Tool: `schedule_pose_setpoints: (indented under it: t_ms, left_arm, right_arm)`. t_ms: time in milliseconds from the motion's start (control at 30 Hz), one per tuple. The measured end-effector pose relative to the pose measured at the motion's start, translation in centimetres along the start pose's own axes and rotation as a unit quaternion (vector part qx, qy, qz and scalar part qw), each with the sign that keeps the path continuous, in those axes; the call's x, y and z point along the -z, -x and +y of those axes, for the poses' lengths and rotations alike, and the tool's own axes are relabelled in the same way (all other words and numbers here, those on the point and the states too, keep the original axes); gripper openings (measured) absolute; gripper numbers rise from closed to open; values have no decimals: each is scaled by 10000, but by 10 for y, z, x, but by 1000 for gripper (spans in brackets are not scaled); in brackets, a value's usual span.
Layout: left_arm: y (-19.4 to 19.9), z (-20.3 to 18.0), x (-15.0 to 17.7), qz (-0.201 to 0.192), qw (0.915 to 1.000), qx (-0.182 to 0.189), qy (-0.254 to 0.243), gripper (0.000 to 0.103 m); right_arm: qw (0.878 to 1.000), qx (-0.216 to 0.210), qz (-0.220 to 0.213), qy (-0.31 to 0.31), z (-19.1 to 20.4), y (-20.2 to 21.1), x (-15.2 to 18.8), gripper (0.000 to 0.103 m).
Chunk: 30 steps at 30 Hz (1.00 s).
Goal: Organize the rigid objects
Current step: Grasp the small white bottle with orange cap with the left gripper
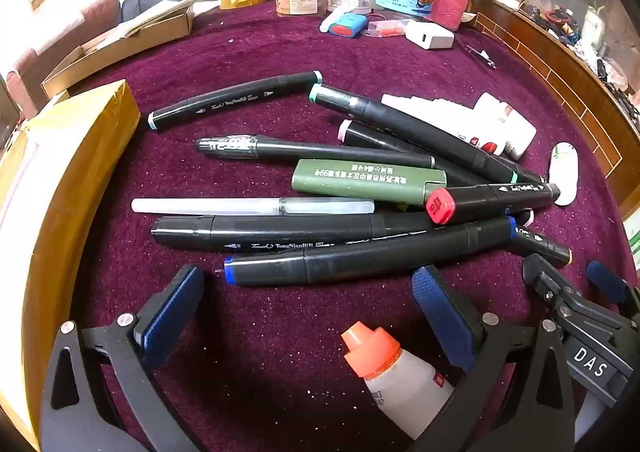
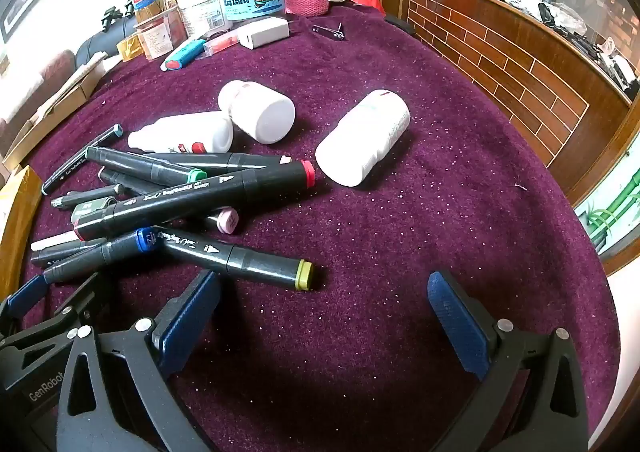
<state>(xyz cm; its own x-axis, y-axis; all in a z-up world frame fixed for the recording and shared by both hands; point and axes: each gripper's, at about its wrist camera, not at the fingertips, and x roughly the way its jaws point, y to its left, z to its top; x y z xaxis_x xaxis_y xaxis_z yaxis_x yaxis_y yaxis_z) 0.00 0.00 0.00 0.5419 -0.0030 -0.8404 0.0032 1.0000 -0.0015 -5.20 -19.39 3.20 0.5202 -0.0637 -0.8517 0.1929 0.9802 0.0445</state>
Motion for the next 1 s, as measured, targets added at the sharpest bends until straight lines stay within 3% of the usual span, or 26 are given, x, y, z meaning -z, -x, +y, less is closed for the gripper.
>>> schedule_pose_setpoints:
  t_ms: [133, 233, 433, 567, 700, 800, 933, 1000]
  left_arm:
    - [0, 0, 0, 1, 10000, 34, -65, 103]
    - [6, 7, 5, 182, 9988, 283, -367, 103]
    - [23, 36, 25, 283, 9976, 590, -240, 103]
    - [26, 22, 39, 234, 9978, 296, -549, 103]
    - [31, 21, 44, 139, 9983, 169, -533, 103]
    - [33, 31, 43, 243, 9963, 564, -605, 103]
    - [55, 54, 46, 31, 9927, 1170, -305, 100]
    - [68, 63, 51, -89, 9922, 1193, -352, 100]
  right_arm:
    - [10000, 9, -8, 8, 0, -1, 0, 102]
    - [10000, -10, -11, -3, -1, -1, 0, 102]
    - [10000, 7, -7, 7, 0, -3, 0, 102]
    - [10000, 4, -6, 5, -1, -4, -1, 102]
    - [9997, -193, 50, 166, -4, -4, -2, 102]
    - [9982, -426, 296, -303, -13, 0, -4, 102]
    - [9992, -93, 335, 185, 1, -3, -2, 102]
    - [9994, -180, 281, 73, -2, -2, -1, 102]
